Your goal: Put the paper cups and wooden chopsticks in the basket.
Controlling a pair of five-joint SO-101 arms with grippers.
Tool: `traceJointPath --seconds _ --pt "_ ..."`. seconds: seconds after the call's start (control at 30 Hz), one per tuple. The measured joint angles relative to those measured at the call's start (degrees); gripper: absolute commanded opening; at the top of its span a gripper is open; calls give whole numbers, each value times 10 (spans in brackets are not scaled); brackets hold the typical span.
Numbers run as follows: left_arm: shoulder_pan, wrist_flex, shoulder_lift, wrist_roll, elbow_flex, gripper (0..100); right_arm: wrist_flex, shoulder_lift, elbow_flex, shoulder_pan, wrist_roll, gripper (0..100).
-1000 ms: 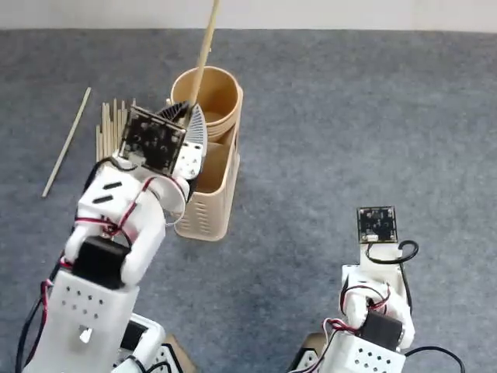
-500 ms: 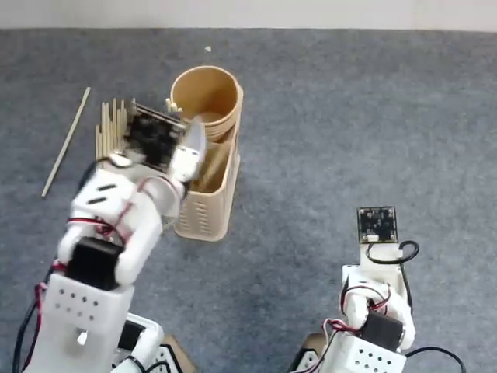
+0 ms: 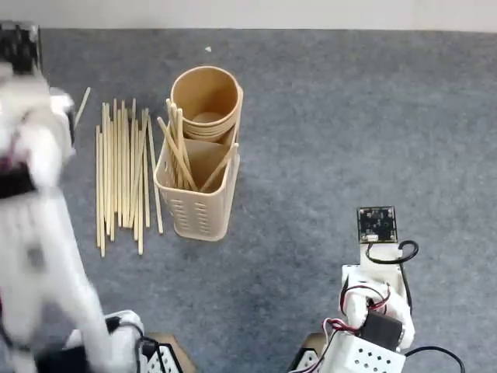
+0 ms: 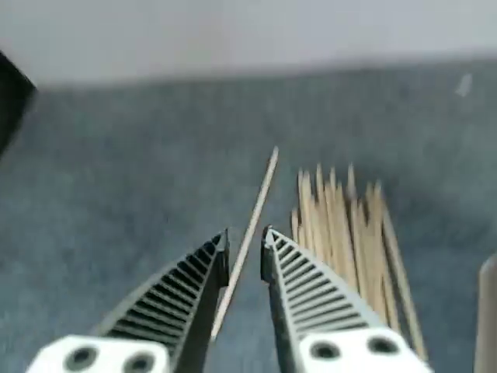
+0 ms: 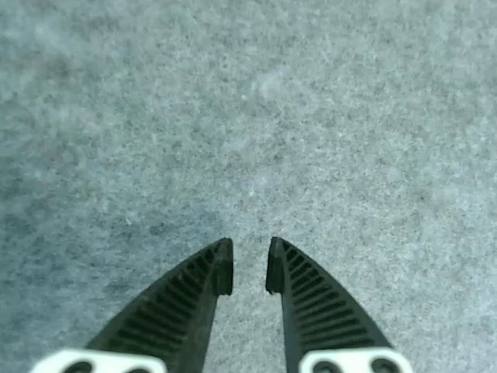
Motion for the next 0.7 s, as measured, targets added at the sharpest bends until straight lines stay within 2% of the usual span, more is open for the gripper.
traceJointPath --seconds 0.2,0.37,0.5,0.7 --pt "-47 113 324 -63 -210 105 0 0 0 0 0 88" --pt "-62 209 518 -98 -400 106 0 0 0 0 0 88" --pt "-75 241 630 -110 -520 109 0 0 0 0 0 88" --pt "-94 246 753 -110 -632 143 0 0 0 0 0 88"
